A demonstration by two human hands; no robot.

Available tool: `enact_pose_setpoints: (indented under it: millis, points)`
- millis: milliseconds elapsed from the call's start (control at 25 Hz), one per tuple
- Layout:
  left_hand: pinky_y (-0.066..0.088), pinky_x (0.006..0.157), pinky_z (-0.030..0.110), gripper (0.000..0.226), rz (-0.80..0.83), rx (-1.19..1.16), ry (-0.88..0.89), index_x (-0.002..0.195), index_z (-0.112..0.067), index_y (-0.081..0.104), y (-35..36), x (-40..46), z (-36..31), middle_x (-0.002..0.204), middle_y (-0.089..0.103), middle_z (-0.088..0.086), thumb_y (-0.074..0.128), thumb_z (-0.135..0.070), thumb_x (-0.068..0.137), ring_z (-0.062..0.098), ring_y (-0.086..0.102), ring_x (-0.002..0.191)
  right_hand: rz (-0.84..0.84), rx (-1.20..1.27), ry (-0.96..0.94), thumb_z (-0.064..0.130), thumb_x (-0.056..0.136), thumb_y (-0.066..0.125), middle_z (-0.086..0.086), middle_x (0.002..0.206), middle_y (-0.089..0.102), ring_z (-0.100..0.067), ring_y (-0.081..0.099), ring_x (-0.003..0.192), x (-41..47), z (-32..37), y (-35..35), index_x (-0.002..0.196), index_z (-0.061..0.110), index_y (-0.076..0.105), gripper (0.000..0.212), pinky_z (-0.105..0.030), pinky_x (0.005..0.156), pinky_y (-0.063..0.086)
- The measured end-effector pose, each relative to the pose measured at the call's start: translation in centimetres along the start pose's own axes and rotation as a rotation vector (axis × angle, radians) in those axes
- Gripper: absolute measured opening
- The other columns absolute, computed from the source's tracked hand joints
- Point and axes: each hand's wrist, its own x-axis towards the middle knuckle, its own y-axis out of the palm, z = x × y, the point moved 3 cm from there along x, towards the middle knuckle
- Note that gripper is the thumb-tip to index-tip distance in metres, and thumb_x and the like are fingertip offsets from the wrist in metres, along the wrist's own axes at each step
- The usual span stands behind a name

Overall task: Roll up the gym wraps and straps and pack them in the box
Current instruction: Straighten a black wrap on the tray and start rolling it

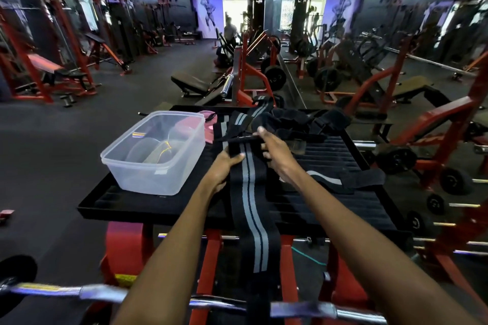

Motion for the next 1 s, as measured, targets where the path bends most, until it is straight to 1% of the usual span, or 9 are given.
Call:
enact_pose_setpoints:
  millis: [40, 120, 200, 280, 360, 440, 680, 800, 1000]
  points:
    - [0.05, 0.094, 0.036, 0.029, -0.025, 0.018, 0.018, 0.117, -0.014, 0.053, 0.2, 0.4, -0.2, 0.108, 0.065, 0.005, 0.052, 0.0, 0.091, 0.023, 0.062, 0.1, -0.044, 0.042, -0.014, 0.031, 0.091, 0.058, 0.006, 0.084, 0.065, -0.011, 0.059, 0.078, 0.6, -0.5, 0.0, 0.089, 0.022, 0.066, 0.012, -0.022, 0.071, 0.045]
    - [0.048, 0.095, 0.034, 0.023, -0.099, 0.001, 0.047, 0.11, -0.018, 0.055, 0.5, 1.0, -0.1, 0.105, 0.063, 0.002, 0.051, -0.004, 0.092, 0.02, 0.06, 0.101, -0.124, 0.086, -0.046, 0.015, 0.087, 0.063, -0.001, 0.088, 0.066, -0.016, 0.061, 0.088, 1.7, -1.8, -0.5, 0.079, 0.019, 0.067, 0.01, -0.028, 0.082, 0.048]
    - [0.045, 0.098, 0.032, 0.017, -0.185, -0.07, 0.079, 0.107, -0.017, 0.057, 0.5, 1.4, 0.9, 0.107, 0.062, 0.004, 0.046, -0.015, 0.095, 0.018, 0.058, 0.104, -0.136, 0.067, -0.077, 0.01, 0.085, 0.066, -0.007, 0.097, 0.066, -0.02, 0.061, 0.097, 2.3, -3.0, -1.1, 0.084, 0.019, 0.068, 0.009, -0.036, 0.093, 0.048]
    - [0.045, 0.093, 0.024, 0.019, -0.247, 0.018, 0.155, 0.108, -0.012, 0.058, 0.5, 1.7, 1.3, 0.106, 0.063, 0.002, 0.051, -0.024, 0.094, 0.012, 0.059, 0.102, -0.094, 0.027, -0.125, 0.009, 0.084, 0.067, -0.008, 0.104, 0.065, -0.02, 0.06, 0.101, 2.8, -3.5, -1.2, 0.093, 0.018, 0.068, 0.012, -0.035, 0.096, 0.047]
    - [0.048, 0.08, 0.012, 0.021, -0.252, 0.086, 0.204, 0.109, -0.011, 0.055, 0.5, 1.7, 1.7, 0.097, 0.063, -0.006, 0.061, -0.01, 0.089, -0.004, 0.062, 0.089, -0.064, 0.011, -0.161, 0.011, 0.085, 0.066, -0.004, 0.108, 0.065, -0.016, 0.06, 0.105, 2.7, -3.7, -1.4, 0.1, 0.015, 0.067, 0.015, -0.03, 0.096, 0.046]
    - [0.048, 0.075, 0.009, 0.029, -0.242, 0.101, 0.243, 0.109, -0.011, 0.053, 0.4, 1.6, 2.5, 0.093, 0.062, -0.009, 0.063, 0.0, 0.085, -0.01, 0.062, 0.08, -0.042, 0.034, -0.193, 0.016, 0.086, 0.065, 0.0, 0.111, 0.065, -0.013, 0.059, 0.107, 2.4, -4.1, -1.5, 0.102, 0.015, 0.067, 0.016, -0.027, 0.096, 0.045]
    - [0.044, 0.082, 0.008, 0.028, -0.245, 0.119, 0.308, 0.103, -0.012, 0.054, -0.1, 1.8, 2.7, 0.098, 0.058, -0.011, 0.06, 0.007, 0.083, -0.013, 0.056, 0.088, -0.085, -0.027, -0.281, 0.009, 0.087, 0.064, 0.003, 0.106, 0.064, -0.009, 0.059, 0.102, 2.4, -5.1, -1.1, 0.097, 0.023, 0.063, 0.017, -0.021, 0.092, 0.044]
    - [0.044, 0.082, 0.01, 0.02, -0.25, 0.124, 0.333, 0.096, -0.019, 0.056, 0.1, 1.6, 2.6, 0.096, 0.059, -0.01, 0.062, -0.003, 0.086, -0.009, 0.056, 0.088, -0.076, -0.08, -0.322, 0.005, 0.086, 0.063, 0.005, 0.104, 0.064, -0.006, 0.058, 0.101, 2.2, -5.2, -1.1, 0.099, 0.018, 0.061, 0.018, -0.017, 0.091, 0.044]
    - [0.041, 0.09, 0.011, 0.028, -0.22, 0.208, 0.412, 0.097, -0.022, 0.056, -0.1, 1.6, 2.5, 0.1, 0.061, -0.006, 0.063, 0.002, 0.084, -0.001, 0.057, 0.098, -0.02, -0.015, -0.224, 0.021, 0.086, 0.066, 0.009, 0.106, 0.066, -0.002, 0.059, 0.099, 2.2, -5.9, -1.6, 0.104, 0.022, 0.066, 0.018, -0.019, 0.09, 0.043]
